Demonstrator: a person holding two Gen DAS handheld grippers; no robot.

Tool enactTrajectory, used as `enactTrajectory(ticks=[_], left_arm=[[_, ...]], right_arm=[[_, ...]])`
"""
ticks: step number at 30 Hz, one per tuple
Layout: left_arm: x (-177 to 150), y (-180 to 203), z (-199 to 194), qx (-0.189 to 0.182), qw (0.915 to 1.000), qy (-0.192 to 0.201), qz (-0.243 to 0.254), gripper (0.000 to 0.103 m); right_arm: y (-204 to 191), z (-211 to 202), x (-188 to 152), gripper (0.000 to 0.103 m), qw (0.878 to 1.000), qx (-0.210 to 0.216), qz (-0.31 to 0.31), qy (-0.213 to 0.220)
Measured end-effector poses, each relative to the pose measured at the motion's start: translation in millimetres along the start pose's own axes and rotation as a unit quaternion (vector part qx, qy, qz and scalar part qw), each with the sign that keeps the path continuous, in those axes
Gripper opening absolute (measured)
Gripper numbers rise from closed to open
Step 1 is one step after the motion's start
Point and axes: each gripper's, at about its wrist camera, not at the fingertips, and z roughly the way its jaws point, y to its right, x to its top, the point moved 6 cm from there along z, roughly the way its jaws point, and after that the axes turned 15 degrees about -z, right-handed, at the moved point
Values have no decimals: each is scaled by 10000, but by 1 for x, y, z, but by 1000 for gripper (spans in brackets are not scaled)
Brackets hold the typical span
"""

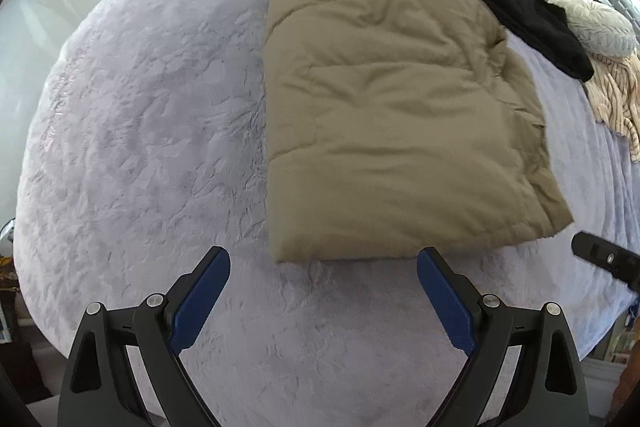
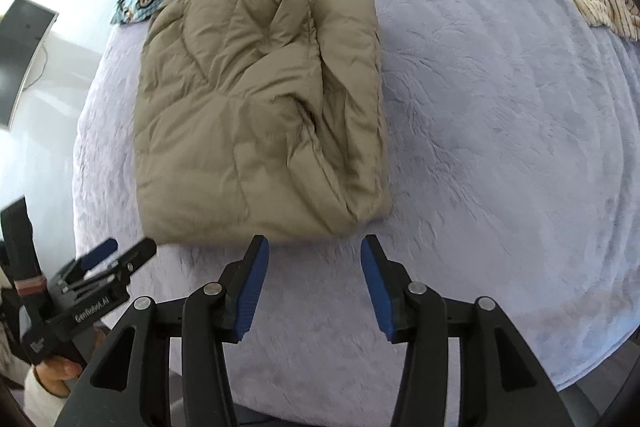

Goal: Fold large clothes

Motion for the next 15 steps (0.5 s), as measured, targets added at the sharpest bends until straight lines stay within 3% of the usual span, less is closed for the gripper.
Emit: enactTrajectory(ticks=[3,5,11,15], left_arm=[[-8,4,-19,42,9997,212,-95,96],[-16,7,-32,11,9994,295,-184,103],[-43,15,-68,43,9980,538,-316,103],[-58,17,-96,74,9961,779,-412,103]], right_arm=[[-1,-10,-11,58,9999,-37,-156,23],[0,-19,-20,58,9997,-25,-236,43],[0,-46,-36,62,9988,-52,-449,173],[-4,-66,-44,73,9974,-93,-612,365]])
